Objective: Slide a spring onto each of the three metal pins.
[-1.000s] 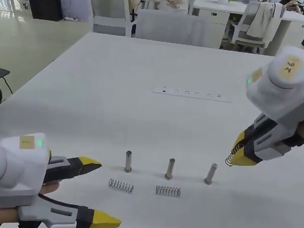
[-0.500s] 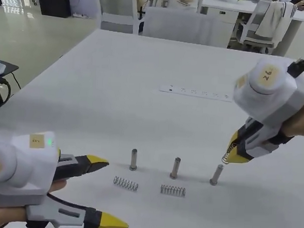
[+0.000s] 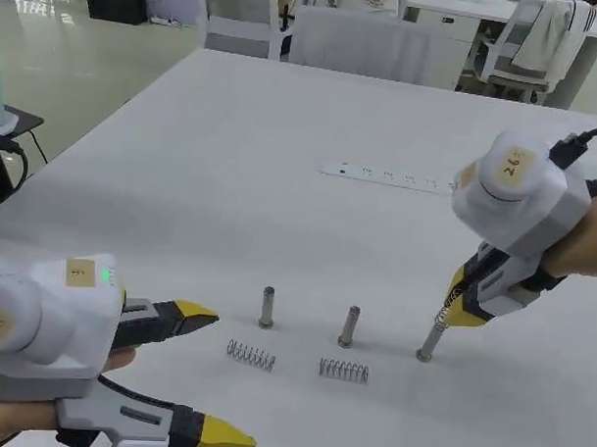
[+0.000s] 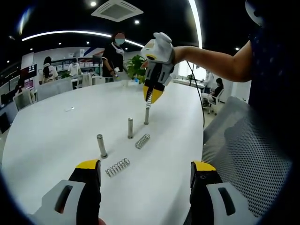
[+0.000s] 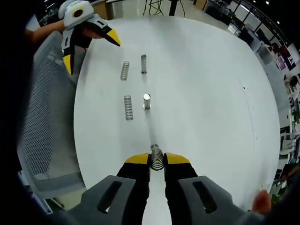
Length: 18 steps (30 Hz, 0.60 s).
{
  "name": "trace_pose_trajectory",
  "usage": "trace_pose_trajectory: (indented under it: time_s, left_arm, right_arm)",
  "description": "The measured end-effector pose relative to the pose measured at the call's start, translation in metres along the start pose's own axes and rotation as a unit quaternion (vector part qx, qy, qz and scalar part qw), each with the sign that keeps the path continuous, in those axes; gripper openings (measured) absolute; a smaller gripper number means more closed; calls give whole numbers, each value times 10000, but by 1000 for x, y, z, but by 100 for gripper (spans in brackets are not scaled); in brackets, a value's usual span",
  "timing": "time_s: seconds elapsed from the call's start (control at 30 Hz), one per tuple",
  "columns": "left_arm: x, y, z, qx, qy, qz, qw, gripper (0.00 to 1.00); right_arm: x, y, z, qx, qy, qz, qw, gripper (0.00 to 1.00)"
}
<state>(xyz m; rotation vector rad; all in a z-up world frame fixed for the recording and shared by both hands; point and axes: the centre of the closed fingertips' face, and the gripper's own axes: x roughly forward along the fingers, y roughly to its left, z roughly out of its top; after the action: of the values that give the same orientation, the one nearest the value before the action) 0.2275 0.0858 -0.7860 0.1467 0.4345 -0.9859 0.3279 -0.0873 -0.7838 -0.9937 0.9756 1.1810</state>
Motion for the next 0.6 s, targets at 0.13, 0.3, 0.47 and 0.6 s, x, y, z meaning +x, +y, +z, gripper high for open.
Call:
trace_pose_trajectory:
  time_s: [0.13,0.3,0.47,0.6]
  left_arm:
    - [0,1,1,6,3,-3,10000,74]
    - [1,1,1,-2,8,-22,10000,74]
    - [1,1,1,-11,13,-28,10000,74]
    - [1,1,1,-19,16,-19,10000,73]
  right_arm:
    - [2,0,-2,14,49,29,10000,9]
    - [7,0,-2,30,71,77,9999,9]
    - [12,0,-4,57,97,116,9999,9]
    - [19,1,-6,65,132,147,9998,9]
